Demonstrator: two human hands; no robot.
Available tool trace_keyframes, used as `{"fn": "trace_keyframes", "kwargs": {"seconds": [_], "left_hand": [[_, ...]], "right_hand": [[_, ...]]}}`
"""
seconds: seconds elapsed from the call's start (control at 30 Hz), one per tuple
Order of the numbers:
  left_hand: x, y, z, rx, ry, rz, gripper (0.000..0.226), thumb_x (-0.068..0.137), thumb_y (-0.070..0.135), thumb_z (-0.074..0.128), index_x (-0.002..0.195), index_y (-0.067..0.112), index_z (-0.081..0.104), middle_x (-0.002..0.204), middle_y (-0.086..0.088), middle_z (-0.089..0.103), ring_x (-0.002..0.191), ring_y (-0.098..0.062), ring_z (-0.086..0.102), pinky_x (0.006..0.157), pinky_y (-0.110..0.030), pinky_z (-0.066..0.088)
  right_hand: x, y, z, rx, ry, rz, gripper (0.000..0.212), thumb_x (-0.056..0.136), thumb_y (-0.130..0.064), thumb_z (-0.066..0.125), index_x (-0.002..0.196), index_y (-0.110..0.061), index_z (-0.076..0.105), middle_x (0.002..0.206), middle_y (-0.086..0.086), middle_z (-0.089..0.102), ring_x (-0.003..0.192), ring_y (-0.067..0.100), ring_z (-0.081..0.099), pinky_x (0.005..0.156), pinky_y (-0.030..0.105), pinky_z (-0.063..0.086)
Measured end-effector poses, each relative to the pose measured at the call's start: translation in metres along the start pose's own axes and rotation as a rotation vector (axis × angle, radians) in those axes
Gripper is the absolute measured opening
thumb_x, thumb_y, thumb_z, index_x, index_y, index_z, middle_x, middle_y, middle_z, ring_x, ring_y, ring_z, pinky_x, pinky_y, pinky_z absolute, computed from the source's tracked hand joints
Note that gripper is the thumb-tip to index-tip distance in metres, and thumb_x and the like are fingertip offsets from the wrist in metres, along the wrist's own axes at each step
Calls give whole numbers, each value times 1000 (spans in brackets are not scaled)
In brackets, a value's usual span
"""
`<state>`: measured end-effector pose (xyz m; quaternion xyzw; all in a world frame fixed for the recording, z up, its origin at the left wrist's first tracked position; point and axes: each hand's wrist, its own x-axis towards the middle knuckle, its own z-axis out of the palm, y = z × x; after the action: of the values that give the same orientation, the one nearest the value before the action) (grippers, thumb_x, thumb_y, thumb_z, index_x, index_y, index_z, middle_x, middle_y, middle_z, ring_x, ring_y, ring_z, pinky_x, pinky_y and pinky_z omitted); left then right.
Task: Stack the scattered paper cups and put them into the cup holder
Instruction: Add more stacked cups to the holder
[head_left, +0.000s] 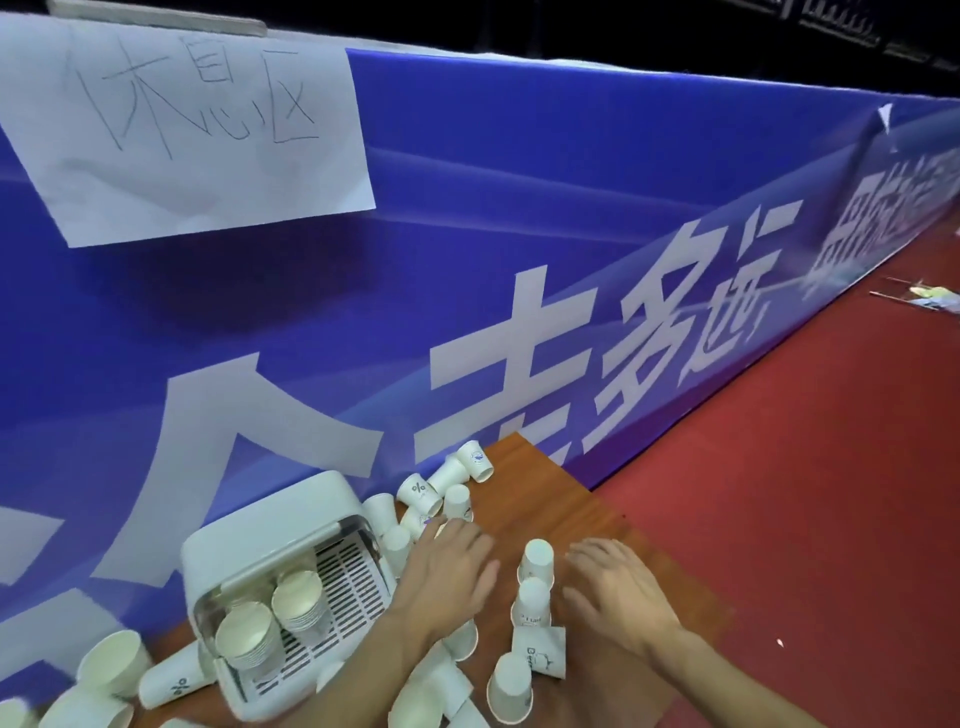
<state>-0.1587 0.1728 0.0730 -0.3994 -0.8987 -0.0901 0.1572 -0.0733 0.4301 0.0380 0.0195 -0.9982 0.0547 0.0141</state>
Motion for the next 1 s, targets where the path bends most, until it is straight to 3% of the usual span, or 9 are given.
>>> {"fn": "trace_keyframes", "kwargs": {"seconds": [0.13,0.27,0.4,0.67,0.9,1.0], "left_hand": [[23,7,22,34,-79,-11,34,96,45,36,106,25,62,112,6,63,110,-16,56,110,-39,35],[47,13,45,46,-180,-130,43,96,48,33,125,25,54,134,3,54,127,-17,46,116,-40,25],[69,21,76,33,-253,-277,47,97,51,33,132,25,50,140,1,49,132,-17,42,117,-40,22],[76,31,114,50,-369,-459,38,97,43,40,122,20,56,130,-1,54,121,-21,49,111,-39,31],[82,-3,132,68,-427,-484,32,89,35,46,112,19,60,112,-2,61,102,-25,58,90,-39,45],[94,-28,141,91,-450,-509,33,91,36,46,120,22,57,120,0,60,109,-23,56,97,-40,43]], "right_hand": [[10,31,14,15,-34,-11,57,96,-56,40,146,-31,43,156,-12,37,148,8,22,121,31,8],[39,66,29,38,-44,-71,61,97,-56,41,150,-25,40,159,-8,33,150,10,19,121,31,6],[76,97,46,65,-112,-136,65,98,-57,38,153,-23,35,162,-6,27,151,10,14,122,31,3],[143,125,80,120,-230,-288,60,98,-52,42,151,-24,37,160,-7,29,150,10,16,123,31,10],[194,111,96,158,-271,-374,52,98,-44,46,146,-24,43,157,-8,35,149,9,16,120,30,16],[223,106,98,156,-262,-393,51,99,-41,48,147,-24,43,157,-9,35,149,8,18,120,30,17]]}}
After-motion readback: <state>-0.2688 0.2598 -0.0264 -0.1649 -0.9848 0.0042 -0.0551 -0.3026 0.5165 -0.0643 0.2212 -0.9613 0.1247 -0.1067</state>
